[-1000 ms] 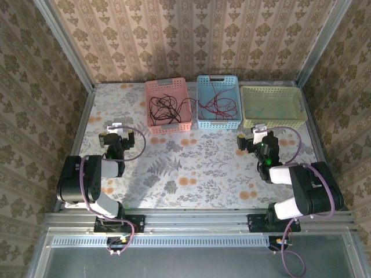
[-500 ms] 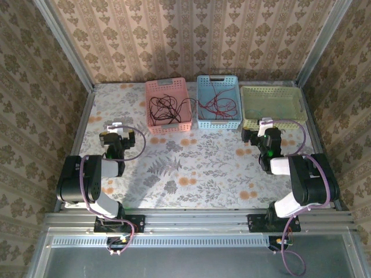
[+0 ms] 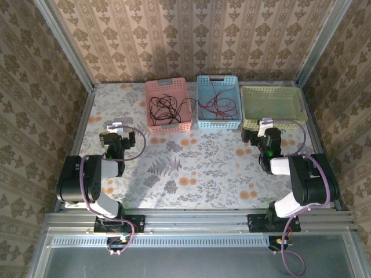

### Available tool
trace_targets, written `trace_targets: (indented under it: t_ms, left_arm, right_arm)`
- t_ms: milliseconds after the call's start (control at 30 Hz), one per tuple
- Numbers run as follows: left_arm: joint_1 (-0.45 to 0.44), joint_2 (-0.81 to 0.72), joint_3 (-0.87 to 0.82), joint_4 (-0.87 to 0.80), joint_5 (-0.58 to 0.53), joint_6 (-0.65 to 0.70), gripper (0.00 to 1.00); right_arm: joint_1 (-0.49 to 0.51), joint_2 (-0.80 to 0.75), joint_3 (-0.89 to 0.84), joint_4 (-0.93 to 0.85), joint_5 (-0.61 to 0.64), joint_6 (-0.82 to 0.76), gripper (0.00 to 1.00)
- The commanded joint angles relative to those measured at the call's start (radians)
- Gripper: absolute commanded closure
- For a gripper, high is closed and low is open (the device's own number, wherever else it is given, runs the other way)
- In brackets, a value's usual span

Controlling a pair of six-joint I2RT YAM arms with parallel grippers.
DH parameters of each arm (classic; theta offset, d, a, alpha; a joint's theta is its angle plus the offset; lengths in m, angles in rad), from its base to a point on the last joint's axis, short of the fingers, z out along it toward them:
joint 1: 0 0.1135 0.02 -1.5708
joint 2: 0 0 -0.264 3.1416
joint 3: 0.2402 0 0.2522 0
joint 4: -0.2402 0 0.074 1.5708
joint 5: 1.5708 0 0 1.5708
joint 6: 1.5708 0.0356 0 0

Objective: Untangle the cables

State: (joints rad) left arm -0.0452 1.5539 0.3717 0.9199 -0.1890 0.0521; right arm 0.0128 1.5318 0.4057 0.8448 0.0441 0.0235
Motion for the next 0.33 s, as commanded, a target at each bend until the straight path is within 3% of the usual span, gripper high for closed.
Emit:
trace_targets:
  t_ms: [0,300]
  left_arm:
    - [-0.002,-0.003,0.013,0.004,0.008,-0.017,0.0]
    - [-0.002,-0.005,0.01,0.005,0.009,-0.017,0.0]
  right_arm:
    - [0.001,-0.002,0.009,-0.006,0.013,0.006,0.0]
    - [0.002,-0.002,0.009,-0.004,0.014,0.005,0.0]
